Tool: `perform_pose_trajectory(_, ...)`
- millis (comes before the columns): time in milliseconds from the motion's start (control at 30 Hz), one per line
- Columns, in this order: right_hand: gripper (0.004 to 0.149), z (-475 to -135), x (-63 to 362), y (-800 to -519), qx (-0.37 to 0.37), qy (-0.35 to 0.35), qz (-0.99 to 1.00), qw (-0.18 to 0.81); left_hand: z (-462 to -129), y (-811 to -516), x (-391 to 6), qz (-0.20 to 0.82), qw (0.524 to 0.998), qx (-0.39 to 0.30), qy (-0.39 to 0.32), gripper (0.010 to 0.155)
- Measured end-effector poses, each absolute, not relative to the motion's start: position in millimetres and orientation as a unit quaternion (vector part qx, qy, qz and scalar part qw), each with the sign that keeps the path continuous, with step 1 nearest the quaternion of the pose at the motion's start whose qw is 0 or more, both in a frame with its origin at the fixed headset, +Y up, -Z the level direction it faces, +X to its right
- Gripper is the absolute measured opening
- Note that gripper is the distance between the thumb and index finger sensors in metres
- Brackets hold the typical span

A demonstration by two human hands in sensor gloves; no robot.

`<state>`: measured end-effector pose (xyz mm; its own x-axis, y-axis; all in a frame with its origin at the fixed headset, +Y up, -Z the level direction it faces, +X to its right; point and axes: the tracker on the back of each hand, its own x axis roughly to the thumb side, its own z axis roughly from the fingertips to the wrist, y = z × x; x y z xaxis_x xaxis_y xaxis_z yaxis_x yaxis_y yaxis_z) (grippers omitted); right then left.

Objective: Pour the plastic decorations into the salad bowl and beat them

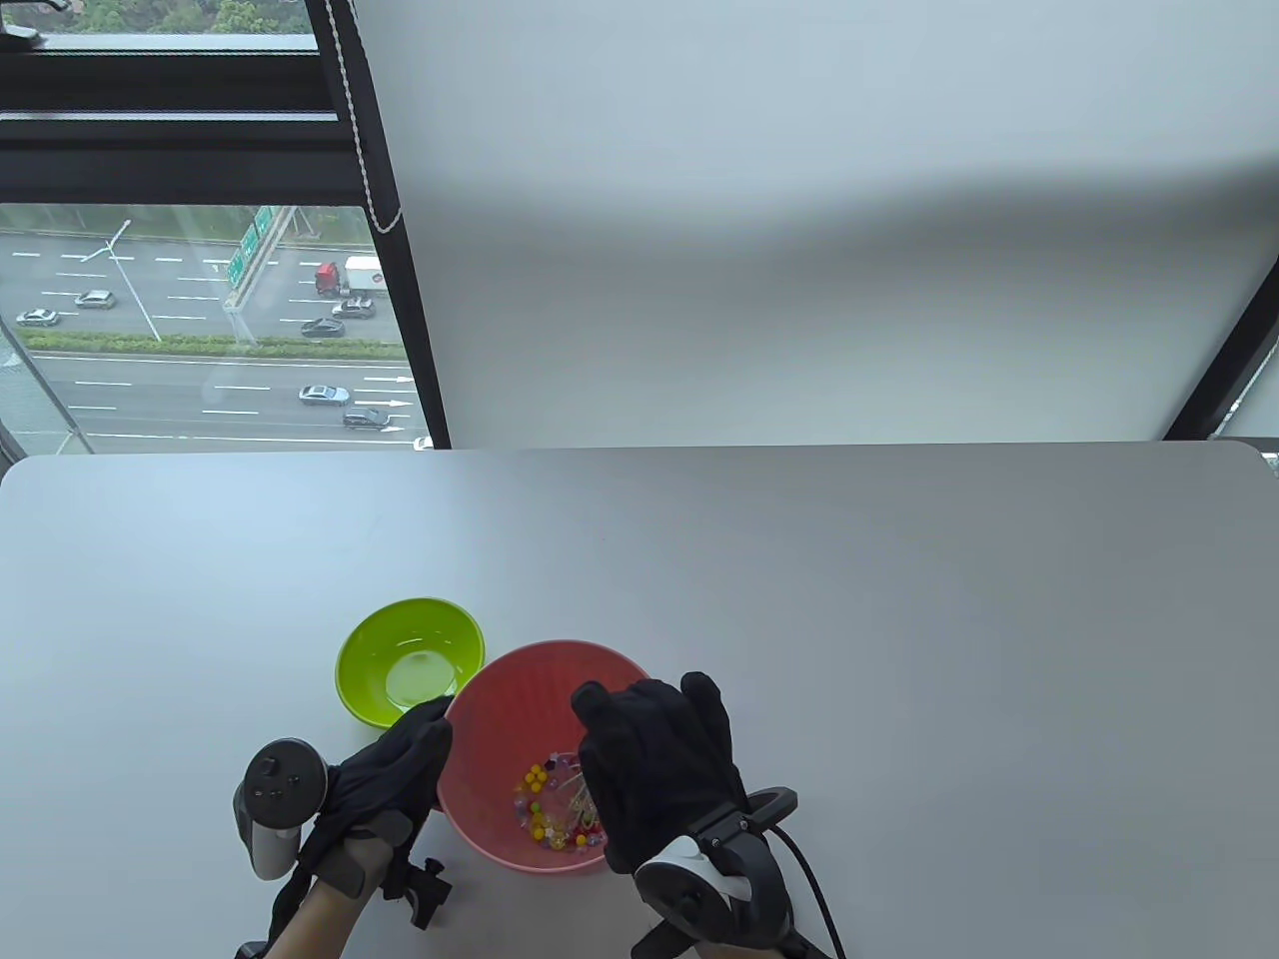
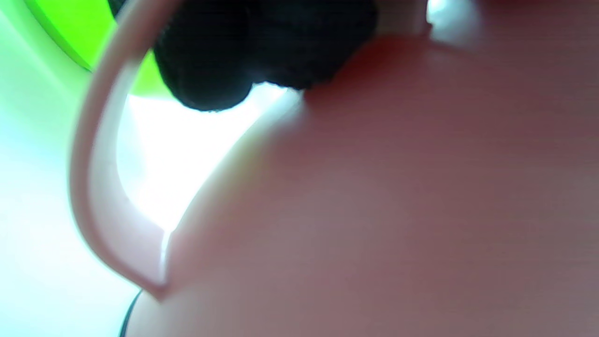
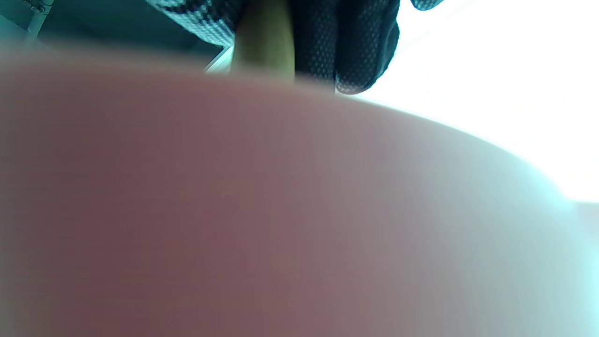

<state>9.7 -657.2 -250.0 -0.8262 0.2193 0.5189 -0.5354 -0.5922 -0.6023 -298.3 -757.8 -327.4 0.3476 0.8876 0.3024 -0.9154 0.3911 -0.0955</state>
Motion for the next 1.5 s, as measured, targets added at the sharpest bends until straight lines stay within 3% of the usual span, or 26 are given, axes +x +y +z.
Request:
perform_pose_trajectory(333, 0.051, -251.0, 9.4, -659.0, 0.195, -0.385, 0.866, 0.252, -327.4, -758.0, -298.4, 0.55, 0.82, 0.045, -0.154, 0.071)
perform_pose_trajectory(1200, 0.046, -248.9, 8.2, -657.3, 0.198, -0.419, 0.87, 0.17, -327.5, -758.4, -298.5, 0.55, 0.82, 0.045, -0.155, 0.071)
perform_pose_trajectory(1500, 0.046, -248.5, 15.4, -653.4, 0.189, -0.423, 0.866, 0.191, -327.3, -758.3, -298.5, 0.55, 0.82, 0.045, -0.154, 0.071)
